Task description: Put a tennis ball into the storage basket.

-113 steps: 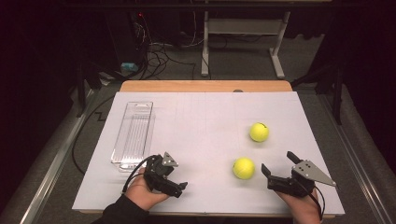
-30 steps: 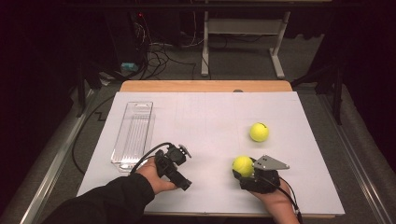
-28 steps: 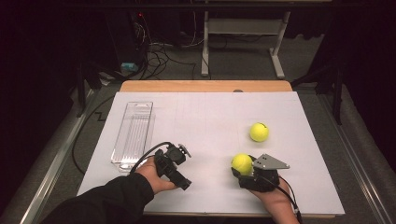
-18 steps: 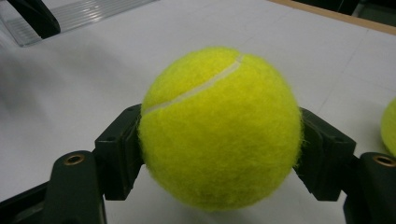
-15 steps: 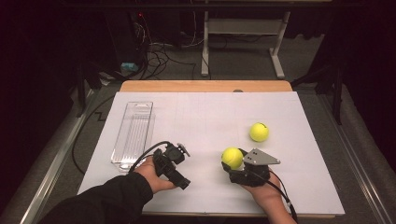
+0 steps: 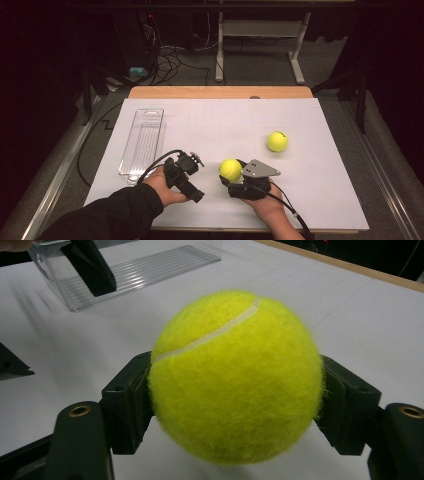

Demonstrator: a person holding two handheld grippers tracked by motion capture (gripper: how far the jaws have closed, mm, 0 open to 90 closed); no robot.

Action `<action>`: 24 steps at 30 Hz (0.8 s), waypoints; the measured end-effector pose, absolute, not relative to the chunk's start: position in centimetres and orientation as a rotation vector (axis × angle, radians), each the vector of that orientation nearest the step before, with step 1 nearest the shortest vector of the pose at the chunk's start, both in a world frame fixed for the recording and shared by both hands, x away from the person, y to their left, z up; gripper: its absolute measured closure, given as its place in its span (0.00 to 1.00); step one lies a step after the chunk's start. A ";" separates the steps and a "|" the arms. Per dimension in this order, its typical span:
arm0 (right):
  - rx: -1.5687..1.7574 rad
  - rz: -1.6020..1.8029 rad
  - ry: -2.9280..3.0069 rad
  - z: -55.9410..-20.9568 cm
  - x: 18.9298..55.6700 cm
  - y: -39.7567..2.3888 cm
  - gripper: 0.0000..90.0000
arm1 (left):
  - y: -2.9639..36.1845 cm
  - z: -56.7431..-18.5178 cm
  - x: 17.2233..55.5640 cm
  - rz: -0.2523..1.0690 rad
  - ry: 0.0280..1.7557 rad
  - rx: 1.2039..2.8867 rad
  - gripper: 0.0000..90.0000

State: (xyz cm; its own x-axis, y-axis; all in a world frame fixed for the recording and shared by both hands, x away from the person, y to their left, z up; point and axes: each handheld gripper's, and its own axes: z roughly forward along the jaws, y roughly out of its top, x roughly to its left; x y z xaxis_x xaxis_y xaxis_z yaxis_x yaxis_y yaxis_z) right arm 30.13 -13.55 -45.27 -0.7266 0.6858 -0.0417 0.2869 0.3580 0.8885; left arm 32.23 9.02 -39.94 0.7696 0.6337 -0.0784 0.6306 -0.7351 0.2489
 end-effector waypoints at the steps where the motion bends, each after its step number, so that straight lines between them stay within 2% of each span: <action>1: 0.846 1.334 2.221 -45.3 30.1 -13.3 0.30 | 9.0 -39.8 32.2 0.018 0.982 2.708 0.01; 24: 0.786 1.417 2.257 -46.3 28.9 -11.4 0.30 | 7.2 -34.8 32.8 0.040 0.945 2.679 0.01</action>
